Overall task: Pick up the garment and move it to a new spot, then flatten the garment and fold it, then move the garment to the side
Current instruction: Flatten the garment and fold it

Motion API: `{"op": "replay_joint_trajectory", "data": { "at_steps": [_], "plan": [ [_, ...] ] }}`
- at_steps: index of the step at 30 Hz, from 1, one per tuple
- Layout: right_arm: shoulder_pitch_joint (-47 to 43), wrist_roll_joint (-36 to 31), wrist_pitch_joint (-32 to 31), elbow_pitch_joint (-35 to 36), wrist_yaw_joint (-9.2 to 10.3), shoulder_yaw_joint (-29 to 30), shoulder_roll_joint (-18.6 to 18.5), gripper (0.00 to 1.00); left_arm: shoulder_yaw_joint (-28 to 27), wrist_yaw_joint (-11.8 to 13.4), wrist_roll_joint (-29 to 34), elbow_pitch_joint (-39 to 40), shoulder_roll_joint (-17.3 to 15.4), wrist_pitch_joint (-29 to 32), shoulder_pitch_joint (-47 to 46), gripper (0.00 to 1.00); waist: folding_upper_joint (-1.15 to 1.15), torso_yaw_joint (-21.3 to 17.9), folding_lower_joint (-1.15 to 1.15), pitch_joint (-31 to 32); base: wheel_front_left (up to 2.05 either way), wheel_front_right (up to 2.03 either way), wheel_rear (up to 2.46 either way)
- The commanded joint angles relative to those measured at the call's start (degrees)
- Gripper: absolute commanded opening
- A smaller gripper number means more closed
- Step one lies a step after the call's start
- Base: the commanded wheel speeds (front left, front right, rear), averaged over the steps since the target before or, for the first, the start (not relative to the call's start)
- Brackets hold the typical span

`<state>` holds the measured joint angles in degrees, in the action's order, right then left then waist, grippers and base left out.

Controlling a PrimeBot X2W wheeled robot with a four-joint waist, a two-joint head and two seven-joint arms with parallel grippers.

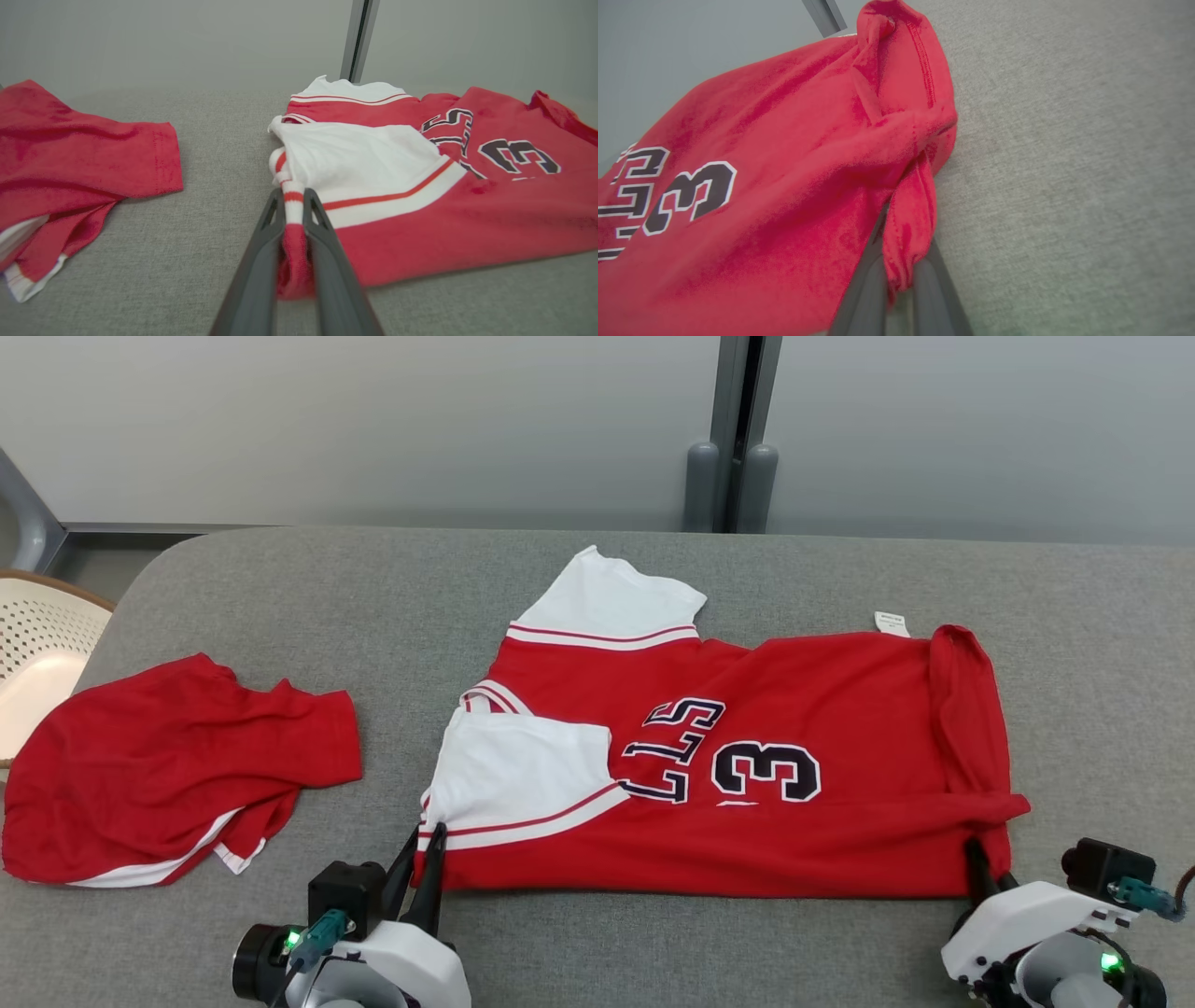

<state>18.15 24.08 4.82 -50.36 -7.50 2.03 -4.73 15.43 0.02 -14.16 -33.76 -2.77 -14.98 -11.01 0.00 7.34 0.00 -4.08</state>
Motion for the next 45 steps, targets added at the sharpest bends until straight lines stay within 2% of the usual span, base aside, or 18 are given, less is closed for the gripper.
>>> {"op": "replay_joint_trajectory", "data": {
  "at_steps": [1, 6, 11, 14, 23, 24, 25, 26, 28, 34, 40, 45],
  "plan": [
    [-0.84, -0.11, 1.1, -0.25, 0.02, -0.71, -1.88, 0.0, 0.1, -0.48, 0.16, -1.07, -0.3, -0.27, -0.16, 0.0, 0.0, -0.29, 0.0, 0.54, 0.0, 0.0, 0.0],
    [-1.8, -1.25, 2.29, 0.02, 0.03, -2.1, -4.84, 0.0, 0.39, -1.2, -0.9, -3.61, -0.42, -0.28, 0.85, 0.0, 0.0, -0.96, 0.0, 2.02, 0.0, 0.0, 0.0],
    [-3.74, -0.49, 0.22, 2.2, 0.08, -3.62, -7.59, 0.0, 0.7, -2.07, -1.94, -4.59, -0.96, 0.84, 2.02, 0.0, 0.0, -1.58, 0.0, 3.42, 0.0, 0.0, 0.0],
    [-5.52, 0.35, -2.01, 4.36, 0.09, -3.98, -9.13, 0.0, 1.11, -2.8, -2.34, -3.54, -1.66, 2.07, 3.48, 0.0, 0.0, -1.83, 0.0, 3.93, 0.0, 0.0, 0.0],
    [-11.37, 2.13, -9.2, 10.62, 0.08, -3.67, -10.08, 0.0, 3.8, -4.85, -3.73, 2.71, -2.22, 8.39, 8.52, 0.0, 0.0, -2.17, 0.0, 4.06, 0.0, 0.0, 0.0],
    [-11.85, 1.83, -9.54, 11.26, 0.08, -3.31, -9.94, 0.2, 3.91, -4.67, -3.88, 3.34, -2.29, 8.81, 8.92, 0.0, 0.0, -2.22, 0.0, 4.01, 0.0, 0.0, 0.0],
    [-12.18, 1.22, -9.59, 11.82, 0.08, -2.72, -9.93, 0.84, 4.1, -4.44, -3.81, 3.81, -2.4, 9.21, 9.23, 0.1, 0.0, -2.28, 0.0, 3.97, 0.0, 0.0, 0.0],
    [-12.42, 0.8, -9.35, 12.31, 0.08, -1.91, -9.72, 1.0, 4.19, -4.22, -3.73, 4.32, -2.46, 9.5, 9.47, 0.47, 0.0, -2.36, 0.0, 3.87, 0.0, 0.0, 0.0],
    [-12.82, -0.41, -9.09, 13.34, 0.06, -0.58, -8.8, 1.0, 4.04, -3.7, -3.89, 5.38, -2.35, 9.16, 9.33, 1.0, 0.0, -2.43, 0.0, 3.71, 0.0, 0.0, 0.0],
    [-11.26, -5.11, -3.33, 18.41, 0.01, 5.65, -6.31, 1.0, 1.88, -1.61, -4.04, 9.63, -2.24, 2.5, 7.43, 1.0, 0.0, -2.86, 0.0, 2.92, 0.0, 0.0, 0.0],
    [-9.28, -8.06, 2.65, 26.53, 0.01, 3.73, -5.09, 1.0, -1.26, -1.37, -4.97, 14.82, -1.4, -0.11, 3.55, 1.0, 0.0, -4.1, 0.0, -0.23, 0.0, 0.0, 0.0],
    [-4.64, -9.53, 2.56, 29.97, 0.02, 0.91, -4.97, 1.0, -1.23, -2.19, -3.12, 13.35, -2.36, -0.17, -4.16, 1.0, 0.0, -6.51, 0.0, -5.29, 0.0, 0.0, 0.0]
  ]
}}
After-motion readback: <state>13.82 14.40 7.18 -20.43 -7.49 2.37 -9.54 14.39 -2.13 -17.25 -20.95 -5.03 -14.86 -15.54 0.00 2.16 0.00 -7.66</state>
